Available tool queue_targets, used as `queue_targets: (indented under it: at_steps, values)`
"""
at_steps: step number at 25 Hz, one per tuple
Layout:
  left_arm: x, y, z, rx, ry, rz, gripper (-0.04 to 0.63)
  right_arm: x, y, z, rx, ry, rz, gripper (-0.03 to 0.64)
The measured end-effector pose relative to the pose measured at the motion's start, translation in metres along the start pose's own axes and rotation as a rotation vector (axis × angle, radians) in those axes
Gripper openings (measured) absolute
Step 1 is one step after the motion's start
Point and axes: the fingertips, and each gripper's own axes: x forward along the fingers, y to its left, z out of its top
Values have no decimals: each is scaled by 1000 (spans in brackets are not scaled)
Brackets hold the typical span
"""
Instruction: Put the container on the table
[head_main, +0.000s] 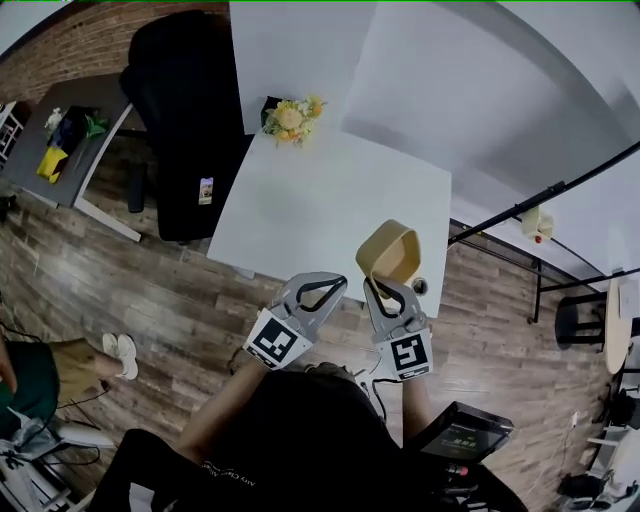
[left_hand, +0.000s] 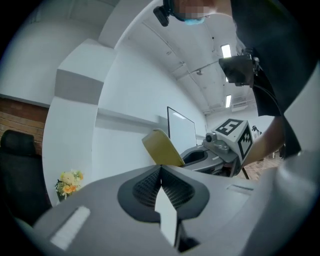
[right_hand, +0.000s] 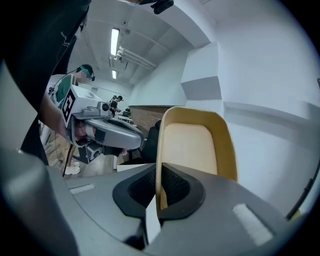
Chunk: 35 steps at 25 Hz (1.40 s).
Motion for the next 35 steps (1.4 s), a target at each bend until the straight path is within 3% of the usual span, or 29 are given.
queue_targets:
  at_steps: [4,7,13,17,19,22,25,27,31,35]
  values:
    - [3,42,-17,5,24,-23,3,39,-2,5,-1,52,-5,19]
    - [1,57,-32,40,85,-35,3,56,7,-4,-90,106,29,20]
    - [19,72,-69,244,290,-95,5,76,1,-48,-273,317,103,20]
    - [36,68,-66,415,345,-127,18,86,-15,-85,-347,471,127,20]
    - [53,63,-63,463,362,-147,28,91,-29,-101,-370,511,144,20]
    - [86,56,-67,517,419,-187,29,102,-42,-118,-359,514,216,19]
    - [111,60,-87,638,565,-207,37,112,-54,-129,-430,507,292,20]
    - [126,67,-100,677,649,-217,35,119,-67,-128,-481,483,305,20]
    - [153,66,-115,715,744,-250,35,124,-92,-138,-495,473,320,21]
    - [164,63,-135,701,822,-288,59,119,-107,-159,-475,506,346,20]
